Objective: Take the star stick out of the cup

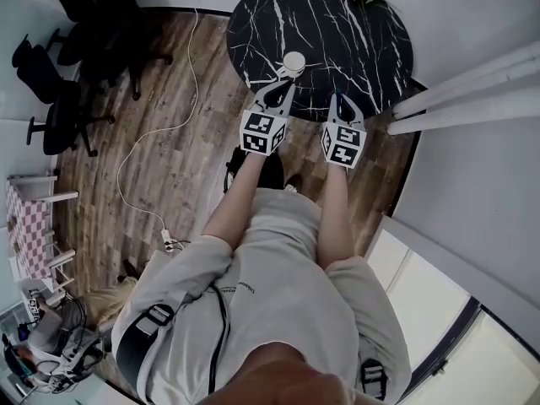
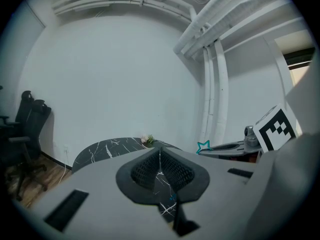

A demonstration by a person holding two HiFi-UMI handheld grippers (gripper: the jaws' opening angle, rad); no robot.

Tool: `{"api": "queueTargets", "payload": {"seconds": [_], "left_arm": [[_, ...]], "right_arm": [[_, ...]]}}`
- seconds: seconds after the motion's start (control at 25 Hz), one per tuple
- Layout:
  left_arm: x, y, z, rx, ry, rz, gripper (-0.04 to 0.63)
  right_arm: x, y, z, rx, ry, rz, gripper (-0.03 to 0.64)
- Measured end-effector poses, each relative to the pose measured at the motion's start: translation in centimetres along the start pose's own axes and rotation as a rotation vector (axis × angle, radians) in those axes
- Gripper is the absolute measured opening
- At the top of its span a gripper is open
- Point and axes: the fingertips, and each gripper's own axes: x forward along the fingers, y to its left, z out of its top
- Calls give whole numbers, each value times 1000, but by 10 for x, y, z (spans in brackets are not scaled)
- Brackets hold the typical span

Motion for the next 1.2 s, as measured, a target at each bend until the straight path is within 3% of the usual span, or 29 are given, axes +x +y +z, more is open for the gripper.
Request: {"api": "queueTargets", "payload": {"seconds": [1.2], "left_arm": [[-18,11,-1,8,-14,52,25]], "right_arm": [[-5,9,4,-19,-27,25,44]]}}
